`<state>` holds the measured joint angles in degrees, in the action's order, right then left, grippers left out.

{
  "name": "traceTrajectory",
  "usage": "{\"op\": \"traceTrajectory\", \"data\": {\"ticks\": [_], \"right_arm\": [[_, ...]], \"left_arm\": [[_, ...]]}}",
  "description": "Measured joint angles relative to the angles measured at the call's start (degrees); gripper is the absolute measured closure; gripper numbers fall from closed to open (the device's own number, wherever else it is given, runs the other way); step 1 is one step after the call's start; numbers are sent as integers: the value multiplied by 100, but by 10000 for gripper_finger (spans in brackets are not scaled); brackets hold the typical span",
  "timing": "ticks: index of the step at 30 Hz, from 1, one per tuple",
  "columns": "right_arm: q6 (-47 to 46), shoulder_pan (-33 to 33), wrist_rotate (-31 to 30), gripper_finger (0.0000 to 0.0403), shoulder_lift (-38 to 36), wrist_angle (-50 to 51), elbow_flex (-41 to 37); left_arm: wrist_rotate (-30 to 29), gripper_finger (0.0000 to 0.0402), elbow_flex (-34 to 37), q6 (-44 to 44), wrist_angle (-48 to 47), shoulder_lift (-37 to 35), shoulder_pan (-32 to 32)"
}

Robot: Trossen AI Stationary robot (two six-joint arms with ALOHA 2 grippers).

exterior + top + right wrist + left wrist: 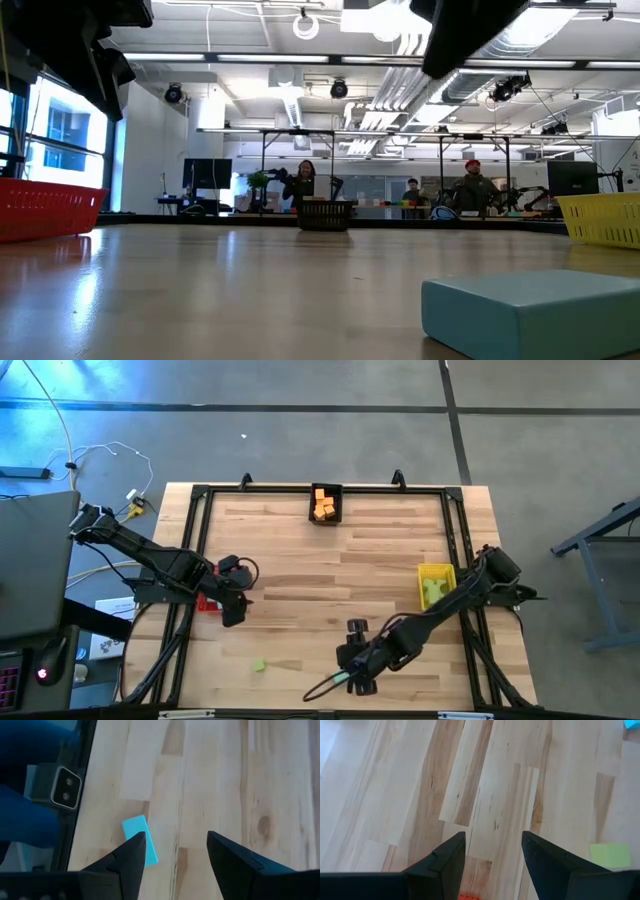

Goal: Sort & place blocks by color
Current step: Put the blue block into the red bin

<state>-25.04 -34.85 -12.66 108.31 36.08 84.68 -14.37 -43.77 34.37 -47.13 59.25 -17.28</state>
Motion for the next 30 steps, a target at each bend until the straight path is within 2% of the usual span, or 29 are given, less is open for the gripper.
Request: {"op": "traceTrajectory", "data": {"ticks": [6, 17, 23, 30], "right_arm": [[17, 1, 92, 208, 166, 11, 0], [723, -97, 333, 208, 678, -337, -2], [747, -125, 661, 208, 914, -556, -2], [728, -261, 670, 208, 1173, -554, -7]], "left_arm": [[0, 222, 0, 0, 63, 1, 0], [0, 222, 0, -2, 68, 1, -1], [0, 222, 0, -2, 69, 0, 0], [-28, 222, 0, -4, 69, 0, 0]]}}
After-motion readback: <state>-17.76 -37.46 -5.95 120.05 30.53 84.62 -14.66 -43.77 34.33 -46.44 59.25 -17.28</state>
